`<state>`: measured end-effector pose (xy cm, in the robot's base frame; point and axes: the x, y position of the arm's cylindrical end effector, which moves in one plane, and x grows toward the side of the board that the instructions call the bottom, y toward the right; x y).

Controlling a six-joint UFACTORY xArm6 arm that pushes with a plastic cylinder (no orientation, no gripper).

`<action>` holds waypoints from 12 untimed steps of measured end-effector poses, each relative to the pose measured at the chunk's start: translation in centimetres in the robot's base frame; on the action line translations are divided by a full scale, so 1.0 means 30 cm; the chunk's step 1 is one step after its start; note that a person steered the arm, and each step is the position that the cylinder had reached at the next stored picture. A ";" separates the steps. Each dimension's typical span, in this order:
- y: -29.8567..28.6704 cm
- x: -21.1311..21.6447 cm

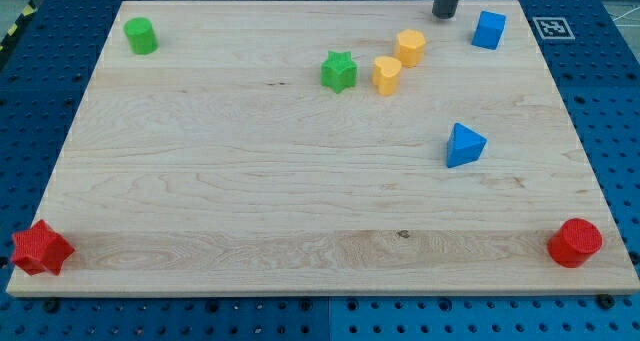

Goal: Push the blue cube slightly down

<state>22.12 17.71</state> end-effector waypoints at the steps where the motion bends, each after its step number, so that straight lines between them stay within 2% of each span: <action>1: 0.000 0.000; 4: 0.000 0.000; 5: 0.047 -0.092; 6: 0.052 -0.095; 7: 0.109 -0.098; 8: 0.377 -0.098; 9: 0.387 -0.100; 11: 0.506 0.059; 12: 0.506 0.059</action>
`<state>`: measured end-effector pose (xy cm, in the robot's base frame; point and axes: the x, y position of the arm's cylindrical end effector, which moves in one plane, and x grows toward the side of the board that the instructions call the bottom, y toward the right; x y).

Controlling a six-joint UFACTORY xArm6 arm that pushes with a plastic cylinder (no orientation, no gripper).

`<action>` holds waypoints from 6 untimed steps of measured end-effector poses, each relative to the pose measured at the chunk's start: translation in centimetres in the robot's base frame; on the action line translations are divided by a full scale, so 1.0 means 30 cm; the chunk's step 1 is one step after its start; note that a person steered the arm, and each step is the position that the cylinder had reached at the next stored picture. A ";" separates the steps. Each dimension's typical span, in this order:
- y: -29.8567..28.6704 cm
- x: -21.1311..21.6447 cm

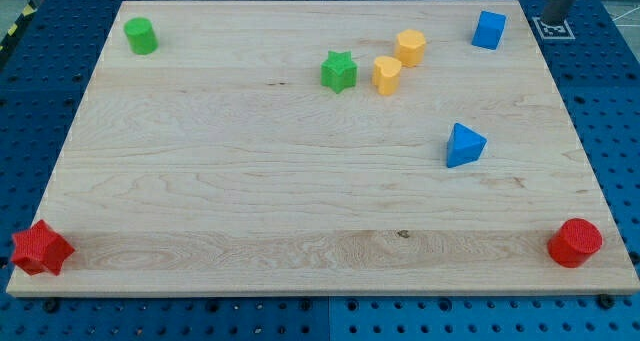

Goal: Push the blue cube slightly down

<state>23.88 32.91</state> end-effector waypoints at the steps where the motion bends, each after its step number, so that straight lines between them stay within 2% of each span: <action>1: -0.056 -0.002; 2: -0.291 0.003; 3: -0.367 0.007; 5: -0.380 0.068; 6: -0.333 -0.032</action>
